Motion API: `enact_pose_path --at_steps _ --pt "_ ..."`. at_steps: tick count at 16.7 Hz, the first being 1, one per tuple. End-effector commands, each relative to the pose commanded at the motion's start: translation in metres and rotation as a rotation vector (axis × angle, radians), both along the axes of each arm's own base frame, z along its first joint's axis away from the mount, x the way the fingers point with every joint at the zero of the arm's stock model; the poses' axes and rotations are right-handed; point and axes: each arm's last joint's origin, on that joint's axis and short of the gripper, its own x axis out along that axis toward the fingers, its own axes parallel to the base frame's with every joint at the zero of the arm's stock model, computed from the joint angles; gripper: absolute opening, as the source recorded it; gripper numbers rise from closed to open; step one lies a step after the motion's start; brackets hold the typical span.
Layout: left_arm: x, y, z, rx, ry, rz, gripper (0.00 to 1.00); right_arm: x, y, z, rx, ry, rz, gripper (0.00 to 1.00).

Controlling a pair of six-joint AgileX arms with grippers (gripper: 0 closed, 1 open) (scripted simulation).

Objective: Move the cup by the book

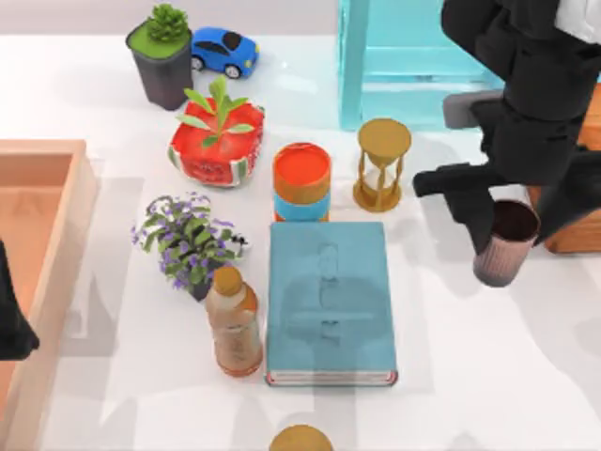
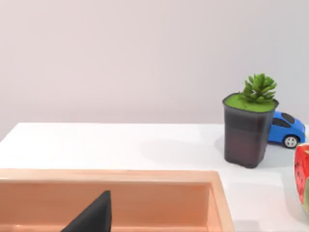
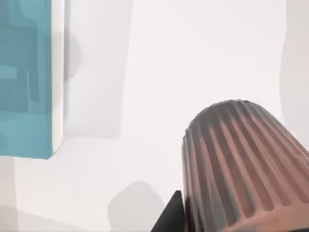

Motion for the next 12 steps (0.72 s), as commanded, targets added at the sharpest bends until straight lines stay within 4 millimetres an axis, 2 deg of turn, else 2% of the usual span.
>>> enact_pose_path --at_steps 3,5,12 --pt "0.0 0.0 0.0 0.0 0.0 0.0 1.0 0.004 0.019 0.007 0.003 -0.043 -0.105 0.0" --pt "0.0 0.0 0.0 0.0 0.0 0.0 1.0 0.004 0.025 0.01 0.008 -0.061 -0.139 0.0" --pt "0.0 0.0 0.0 0.0 0.0 0.0 1.0 0.005 0.024 0.007 0.011 -0.065 -0.148 0.0"
